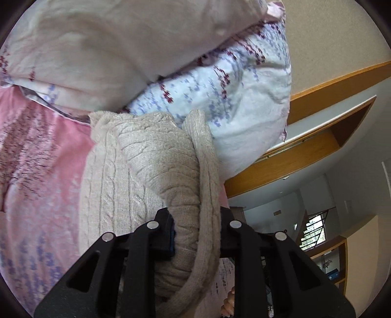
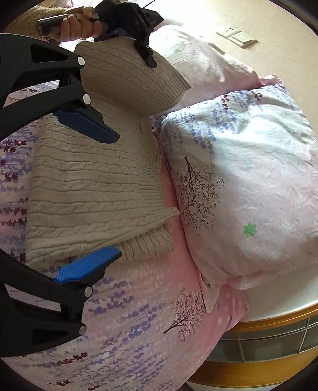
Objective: Fold small clothes
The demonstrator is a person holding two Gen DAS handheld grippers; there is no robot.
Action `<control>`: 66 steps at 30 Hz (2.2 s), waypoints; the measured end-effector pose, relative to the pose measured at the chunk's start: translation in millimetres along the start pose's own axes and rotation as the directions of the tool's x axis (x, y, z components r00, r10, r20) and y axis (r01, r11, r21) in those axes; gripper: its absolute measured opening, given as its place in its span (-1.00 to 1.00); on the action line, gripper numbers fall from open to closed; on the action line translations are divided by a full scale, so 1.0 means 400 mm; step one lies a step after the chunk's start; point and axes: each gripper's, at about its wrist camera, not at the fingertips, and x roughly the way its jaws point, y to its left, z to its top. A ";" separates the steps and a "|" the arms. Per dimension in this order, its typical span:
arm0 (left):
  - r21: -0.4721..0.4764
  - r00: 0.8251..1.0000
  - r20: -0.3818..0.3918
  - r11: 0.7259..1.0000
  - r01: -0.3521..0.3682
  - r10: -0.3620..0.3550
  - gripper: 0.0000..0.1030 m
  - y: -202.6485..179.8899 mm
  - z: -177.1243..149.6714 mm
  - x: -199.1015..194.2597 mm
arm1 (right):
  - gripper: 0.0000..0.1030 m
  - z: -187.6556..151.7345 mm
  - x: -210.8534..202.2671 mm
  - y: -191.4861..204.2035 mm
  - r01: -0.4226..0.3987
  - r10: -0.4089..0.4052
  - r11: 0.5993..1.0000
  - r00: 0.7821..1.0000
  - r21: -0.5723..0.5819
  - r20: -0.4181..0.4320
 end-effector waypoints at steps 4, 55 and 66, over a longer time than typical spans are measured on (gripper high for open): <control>-0.008 0.997 -0.061 0.999 0.050 -0.051 -0.60 -0.055 -0.040 0.126 | 0.73 -0.001 -0.032 -0.065 -0.032 0.031 0.998 0.999 0.062 0.017; 0.160 0.963 -0.171 0.970 -0.182 0.209 0.03 0.081 -0.117 0.213 | -0.82 0.061 0.093 -0.167 0.052 -0.049 0.994 0.998 0.092 -0.036; 0.200 0.960 -0.159 0.960 -0.198 0.231 0.17 0.080 -0.141 0.201 | -0.68 0.041 0.089 -0.219 0.071 -0.052 0.977 0.994 0.202 -0.098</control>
